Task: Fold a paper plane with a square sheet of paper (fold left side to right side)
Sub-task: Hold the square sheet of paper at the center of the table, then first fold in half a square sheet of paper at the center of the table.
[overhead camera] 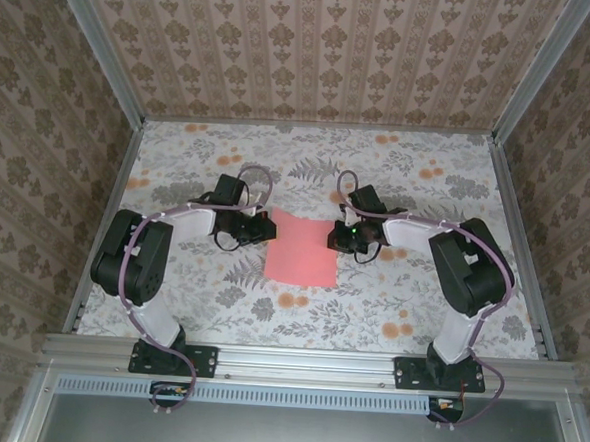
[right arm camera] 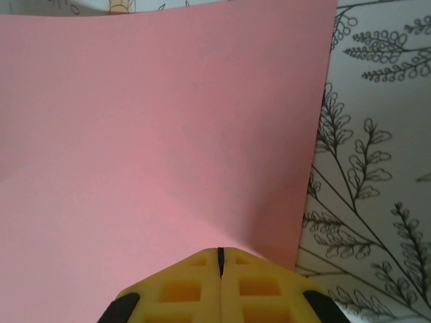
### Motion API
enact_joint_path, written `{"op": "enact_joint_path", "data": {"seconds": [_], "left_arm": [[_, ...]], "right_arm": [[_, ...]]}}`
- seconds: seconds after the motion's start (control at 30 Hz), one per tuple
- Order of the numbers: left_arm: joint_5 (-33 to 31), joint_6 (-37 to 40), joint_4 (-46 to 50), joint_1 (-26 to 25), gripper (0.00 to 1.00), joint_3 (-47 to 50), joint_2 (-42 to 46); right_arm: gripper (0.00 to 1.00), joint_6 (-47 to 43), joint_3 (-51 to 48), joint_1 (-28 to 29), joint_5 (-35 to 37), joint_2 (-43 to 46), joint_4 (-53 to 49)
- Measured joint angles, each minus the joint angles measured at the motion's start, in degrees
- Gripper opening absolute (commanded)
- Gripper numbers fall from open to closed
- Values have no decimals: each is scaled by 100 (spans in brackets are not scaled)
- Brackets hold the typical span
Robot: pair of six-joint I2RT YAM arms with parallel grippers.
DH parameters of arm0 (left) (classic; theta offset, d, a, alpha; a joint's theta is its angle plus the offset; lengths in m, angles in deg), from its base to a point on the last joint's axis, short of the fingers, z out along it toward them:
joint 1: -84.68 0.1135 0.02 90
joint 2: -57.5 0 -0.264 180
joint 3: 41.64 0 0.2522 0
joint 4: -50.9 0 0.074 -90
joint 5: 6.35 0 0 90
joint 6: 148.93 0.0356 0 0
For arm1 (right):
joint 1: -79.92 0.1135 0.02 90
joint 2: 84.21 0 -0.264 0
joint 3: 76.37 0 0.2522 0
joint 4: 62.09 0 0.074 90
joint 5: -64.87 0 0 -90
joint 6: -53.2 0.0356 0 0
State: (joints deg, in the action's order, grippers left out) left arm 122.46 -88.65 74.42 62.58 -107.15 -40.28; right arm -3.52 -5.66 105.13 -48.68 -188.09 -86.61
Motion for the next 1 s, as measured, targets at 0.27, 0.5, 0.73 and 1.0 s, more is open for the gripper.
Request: {"op": "enact_joint_path", "data": {"seconds": [0.27,0.5,0.73,1.0], "left_arm": [[219,-61,31,-87,37,-315,0],[525,-282,-122,-378,53,-555,-42],[686,-529,-494,-765,57,-815,-455],[695,-654,-619,-905,50,-966,-811]], "right_arm": [[4,-4,50,24,107,-131,-125],[5,-7,50,24,114,-131,-127],[8,-2,50,24,111,-133,-120],[29,101,42,22,109,-48,-70]]}}
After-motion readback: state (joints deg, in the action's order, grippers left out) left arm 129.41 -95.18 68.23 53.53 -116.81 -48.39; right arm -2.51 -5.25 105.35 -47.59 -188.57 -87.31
